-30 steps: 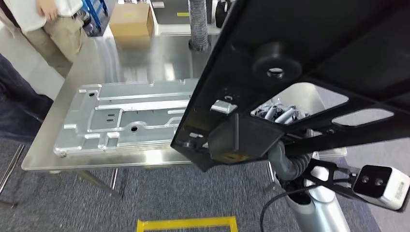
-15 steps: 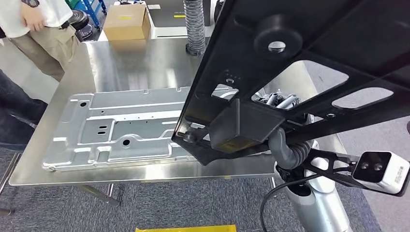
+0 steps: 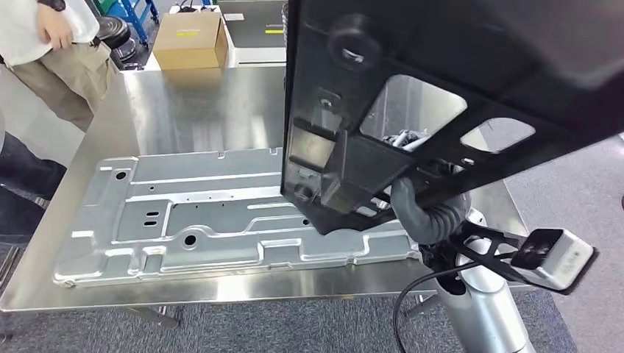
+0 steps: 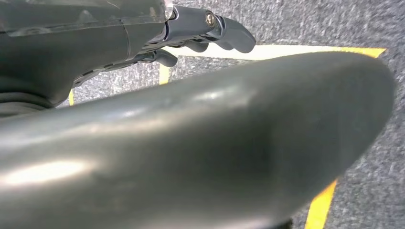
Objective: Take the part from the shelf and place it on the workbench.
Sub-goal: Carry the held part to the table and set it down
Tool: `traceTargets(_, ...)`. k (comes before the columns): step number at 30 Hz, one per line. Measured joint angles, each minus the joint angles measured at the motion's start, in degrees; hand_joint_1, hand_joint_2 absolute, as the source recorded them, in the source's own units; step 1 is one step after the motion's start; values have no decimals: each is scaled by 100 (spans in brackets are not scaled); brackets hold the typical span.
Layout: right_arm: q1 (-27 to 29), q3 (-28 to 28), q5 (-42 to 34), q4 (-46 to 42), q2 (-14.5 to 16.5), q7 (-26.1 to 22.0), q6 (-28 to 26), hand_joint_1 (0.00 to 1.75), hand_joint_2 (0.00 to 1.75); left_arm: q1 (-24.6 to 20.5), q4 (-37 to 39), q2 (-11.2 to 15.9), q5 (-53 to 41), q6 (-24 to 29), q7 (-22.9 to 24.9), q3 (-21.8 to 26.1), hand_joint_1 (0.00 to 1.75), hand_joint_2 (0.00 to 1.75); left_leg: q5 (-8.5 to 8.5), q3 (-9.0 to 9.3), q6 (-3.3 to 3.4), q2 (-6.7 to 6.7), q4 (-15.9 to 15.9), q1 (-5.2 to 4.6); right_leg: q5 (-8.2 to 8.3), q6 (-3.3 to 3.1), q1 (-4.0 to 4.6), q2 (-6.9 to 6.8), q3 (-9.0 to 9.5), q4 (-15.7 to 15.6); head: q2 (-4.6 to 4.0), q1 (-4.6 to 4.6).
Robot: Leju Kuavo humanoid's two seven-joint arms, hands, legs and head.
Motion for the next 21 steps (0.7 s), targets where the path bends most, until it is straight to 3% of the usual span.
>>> traceTargets(1, 1, -46, 295, 10, -15, 30, -177, 175, 175, -8, 0, -1, 0, 4, 8, 6, 0, 0, -10, 34, 25, 1, -28, 16, -118, 29, -6, -3, -111, 234, 0, 5)
traceTargets(3, 2, -148, 901, 79, -61, 140, -538, 175, 175, -23, 0, -1, 0, 4, 12, 10, 0, 0, -53, 70, 66, -1, -34, 13, -401, 71, -33, -6, -558, 993, 1, 16)
traceTargets(4, 1, -195, 1204, 146, -91, 228, -719, 175, 175, -27, 0, 0, 0, 2, 11, 10, 0, 0, -76, 84, 72, -2, -27, 13, -472, 88, -48, -6, -792, 1330, 1, 17)
traceTargets(5, -6, -236, 1522, 229, -123, 337, -904, 175, 175, -28, 0, 1, 0, -2, 10, 10, 0, 0, -101, 101, 71, -6, -19, 13, -438, 103, -63, -7, -952, 1498, 1, 17)
traceTargets(6, -23, -269, 1847, 321, -153, 448, -1085, 175, 175, -27, 0, 1, 0, -7, 10, 10, 0, 0, -129, 122, 64, -10, -6, 15, -289, 113, -79, -8, -1002, 1443, 1, 17)
traceTargets(7, -57, -295, 2192, 423, -182, 559, -1272, 175, 175, -26, 0, 2, 0, -10, 10, 9, 0, 0, -158, 146, 52, -15, 12, 16, -50, 116, -94, -9, -938, 1165, 1, 19)
traceTargets(9, -177, -319, 2896, 655, -217, 760, -1633, 175, 175, -33, 0, 2, 0, -24, 8, 8, 0, 0, -222, 174, 6, -22, 66, 8, 391, 96, -99, -15, -688, 424, 1, 19)
traceTargets(10, -249, -318, 3263, 788, -226, 861, -1801, 175, 175, -40, 0, 2, 0, -33, 3, 8, 0, 0, -247, 173, -24, -22, 87, 0, 501, 72, -91, -15, -603, 178, 0, 17)
traceTargets(15, -641, -104, 4708, 1477, -228, 1395, -2101, 175, 175, -60, 0, 1, 0, -78, -38, -1, 0, 0, -360, 134, -176, -13, 197, 1, 540, -92, -86, -3, -543, -1, 1, 10)
traceTargets(17, -806, 74, 4956, 1714, -208, 1531, -2045, 175, 175, -64, 0, 0, 0, -88, -48, -14, 0, 0, -645, -104, -230, -7, 722, 18, 542, -147, -93, -12, -513, -31, 0, 7)
traceTargets(19, -928, 297, 5150, 1977, -168, 1636, -1957, 175, 175, -60, 0, 4, 0, -90, -51, -34, 0, 0, -953, -496, -264, -5, 1503, 25, 526, -178, -76, -18, -497, -29, 0, 7)
traceTargets(20, -973, 430, 5274, 2124, -143, 1691, -1911, 175, 175, -58, 0, 5, 0, -90, -50, -45, 0, 0, -991, -631, -270, -5, 1736, 27, 517, -187, -66, -19, -487, -28, 1, 7)
traceTargets(21, -1020, 571, 5396, 2271, -111, 1738, -1875, 175, 175, -57, 0, 5, 0, -90, -47, -54, 0, 0, -914, -660, -267, -5, 1744, 27, 507, -191, -58, -18, -474, -27, 1, 7)
